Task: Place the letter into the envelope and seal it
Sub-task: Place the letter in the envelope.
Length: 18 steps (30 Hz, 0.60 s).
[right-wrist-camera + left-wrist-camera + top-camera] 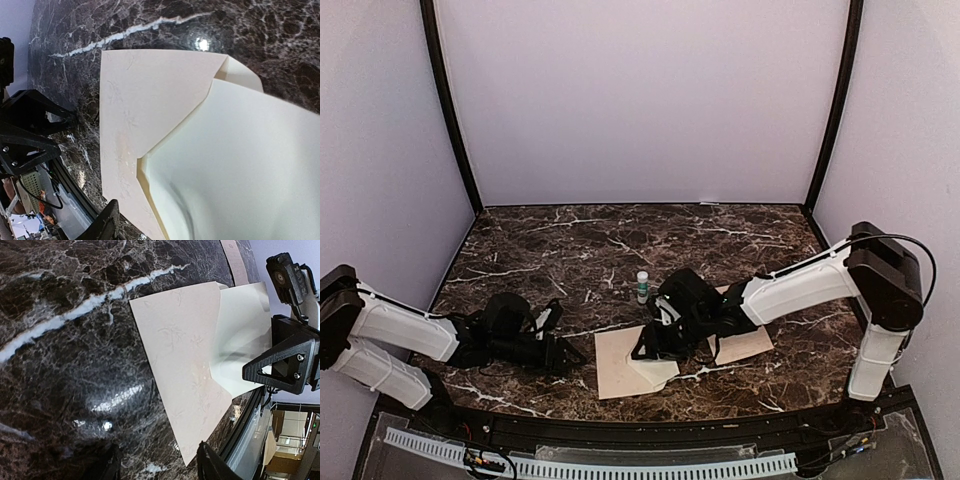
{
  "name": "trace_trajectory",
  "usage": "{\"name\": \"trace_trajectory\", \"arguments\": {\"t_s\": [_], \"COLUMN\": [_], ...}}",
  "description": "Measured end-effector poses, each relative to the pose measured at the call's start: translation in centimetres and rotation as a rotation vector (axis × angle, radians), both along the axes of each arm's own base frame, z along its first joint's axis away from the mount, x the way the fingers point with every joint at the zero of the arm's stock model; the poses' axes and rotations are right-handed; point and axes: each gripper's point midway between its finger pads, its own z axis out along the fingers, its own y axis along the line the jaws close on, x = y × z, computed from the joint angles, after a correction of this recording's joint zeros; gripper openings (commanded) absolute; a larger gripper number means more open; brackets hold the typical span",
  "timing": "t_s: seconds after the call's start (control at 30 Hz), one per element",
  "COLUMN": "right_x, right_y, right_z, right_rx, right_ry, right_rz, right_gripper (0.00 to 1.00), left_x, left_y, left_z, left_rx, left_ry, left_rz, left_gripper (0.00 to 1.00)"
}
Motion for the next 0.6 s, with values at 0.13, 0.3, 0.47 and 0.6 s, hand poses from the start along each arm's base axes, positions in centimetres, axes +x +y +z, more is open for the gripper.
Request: {"name": "trace_trajectory", "arguments": {"t_s": [0.13,0.3,0.47,0.6], "right_x": [0.1,0.4,0.6,0.7], "right_y": [-1.0,-1.6,-1.9,-2.3], "right_z": [-0.6,0.2,0.5,0.4], "right_rx": [-0.068,-0.103,-0.116,-0.137], "right_ry": [-0.019,-0.057,-0.074,-0.077], "right_rz": [0.008,0.018,0.015,0.006], "right_gripper": [0.58,0.58,0.57,0.5], "left_x": [0.0,0.4,1.7,2.5], "left_y": [-0.1,-0.8,-2.6,-4.5], "left_z": [0.1,1.1,3.4,4.6], "left_rx": [-0.004,-0.027,-0.083,-0.118], "left_ry": [0.0,-0.019,-0.069,-0.095], "left_rz": [-0.005,-0.019,-0.036,-0.063], "left_gripper": [0.51,0.5,0.48,0.46]}}
